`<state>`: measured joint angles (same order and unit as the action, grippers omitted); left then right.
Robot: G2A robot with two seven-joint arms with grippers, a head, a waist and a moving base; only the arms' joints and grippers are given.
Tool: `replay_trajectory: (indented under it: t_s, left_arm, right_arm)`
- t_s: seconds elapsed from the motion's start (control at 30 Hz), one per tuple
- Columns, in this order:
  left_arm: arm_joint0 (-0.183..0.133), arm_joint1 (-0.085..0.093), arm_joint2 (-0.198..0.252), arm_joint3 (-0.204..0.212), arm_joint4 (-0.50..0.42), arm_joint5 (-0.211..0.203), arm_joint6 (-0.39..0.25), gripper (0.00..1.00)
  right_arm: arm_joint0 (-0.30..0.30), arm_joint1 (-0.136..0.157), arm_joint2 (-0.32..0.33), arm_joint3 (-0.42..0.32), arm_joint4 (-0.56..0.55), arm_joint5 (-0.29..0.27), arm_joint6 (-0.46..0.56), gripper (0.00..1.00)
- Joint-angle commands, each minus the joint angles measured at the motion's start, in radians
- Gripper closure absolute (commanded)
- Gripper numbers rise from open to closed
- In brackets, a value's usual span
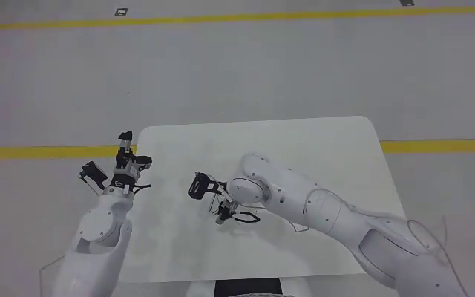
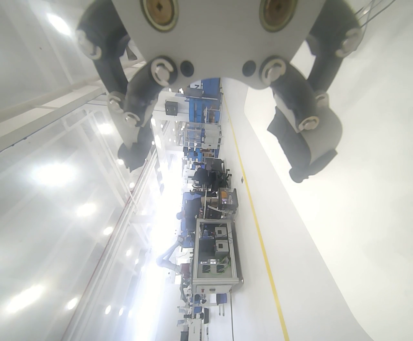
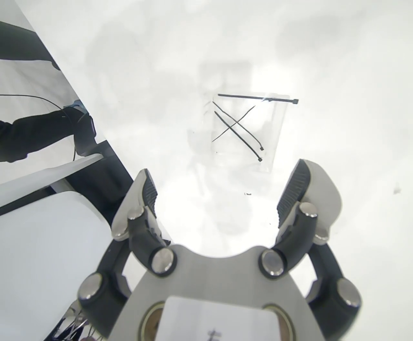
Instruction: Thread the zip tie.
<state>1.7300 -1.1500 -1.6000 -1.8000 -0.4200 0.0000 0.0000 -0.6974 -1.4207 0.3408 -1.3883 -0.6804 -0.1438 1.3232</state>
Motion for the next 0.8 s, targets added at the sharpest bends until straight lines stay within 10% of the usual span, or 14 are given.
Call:
replay_trajectory:
  t_s: [0.0, 0.77]
  left_arm:
    - [0.000, 0.000, 0.000, 0.000, 0.000, 0.000, 0.000, 0.00]
    - [0.000, 0.000, 0.000, 0.000, 0.000, 0.000, 0.000, 0.00]
  right_arm:
    - [0.007, -0.015, -0.012, 0.024, 0.012, -0.005, 0.003, 0.00]
    - [0.036, -0.127, -0.042, 0.254, 0.068, 0.004, -0.030, 0.00]
